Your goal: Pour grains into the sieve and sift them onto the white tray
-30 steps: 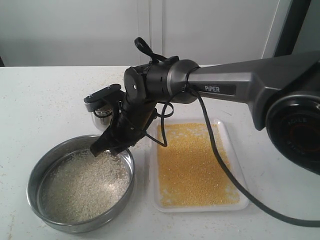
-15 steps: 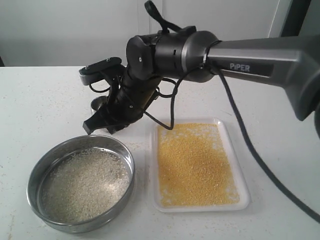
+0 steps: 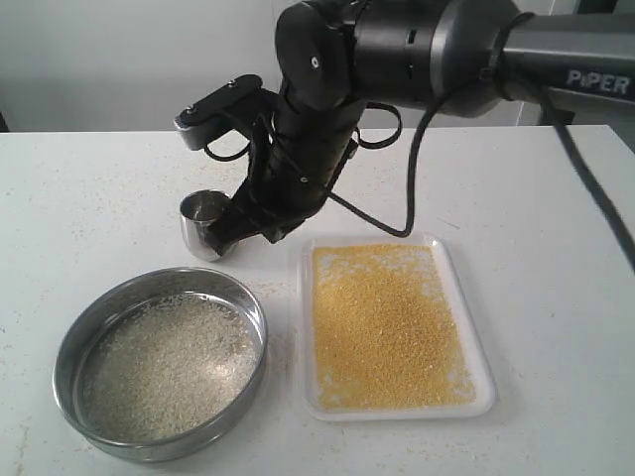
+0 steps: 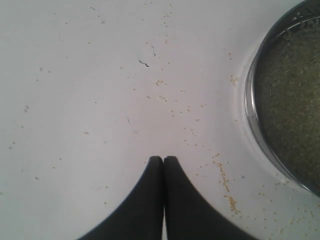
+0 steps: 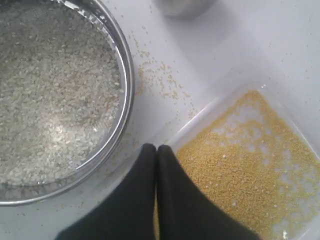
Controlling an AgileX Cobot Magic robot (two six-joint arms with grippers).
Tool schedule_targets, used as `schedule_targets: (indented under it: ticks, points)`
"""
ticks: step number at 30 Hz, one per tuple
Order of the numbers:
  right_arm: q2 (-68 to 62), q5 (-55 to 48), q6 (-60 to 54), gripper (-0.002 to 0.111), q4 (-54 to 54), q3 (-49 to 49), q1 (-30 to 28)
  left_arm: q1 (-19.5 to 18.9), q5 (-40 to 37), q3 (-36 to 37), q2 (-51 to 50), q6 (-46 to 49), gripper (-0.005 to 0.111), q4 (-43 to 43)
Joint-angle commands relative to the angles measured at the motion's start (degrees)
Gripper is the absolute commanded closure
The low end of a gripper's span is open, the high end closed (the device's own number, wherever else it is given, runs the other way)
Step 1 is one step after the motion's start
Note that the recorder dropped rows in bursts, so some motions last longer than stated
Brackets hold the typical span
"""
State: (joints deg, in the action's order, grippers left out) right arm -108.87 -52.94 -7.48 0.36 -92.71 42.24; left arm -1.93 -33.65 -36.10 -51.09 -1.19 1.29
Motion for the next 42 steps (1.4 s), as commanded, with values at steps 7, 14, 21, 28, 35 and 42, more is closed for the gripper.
schedule_targets:
  ticks: [7, 14, 21, 28, 35, 42]
  points:
    - [11.9, 5.6, 2.4, 0.108, -1.2, 17.0, -12.7, -0.2, -0.6, 0.4, 0.5, -0.1, 0.107, -0.3]
    - [17.9, 6.3, 2.4, 0.108, -1.3, 23.9, -21.1, -0.2, -0.6, 0.4, 0.5, -0.1, 0.107, -0.3]
    - [22.3, 6.3, 2.3, 0.108, -1.4, 28.2, -28.8, -0.2, -0.6, 0.4, 0.5, -0.1, 0.107, -0.3]
    - [28.1, 7.4, 2.4, 0.108, -1.4, 32.2, -35.2, -0.2, -0.6, 0.4, 0.5, -0.1, 0.107, -0.3]
    - [35.8, 13.5, 2.4, 0.108, -1.4, 37.7, -38.3, -0.2, -0.6, 0.4, 0.5, -0.1, 0.107, -0.3]
    - [45.2, 20.7, 2.4, 0.108, -1.4, 44.0, -38.3, -0.2, -0.6, 0.4, 0.5, -0.1, 0.107, -0.3]
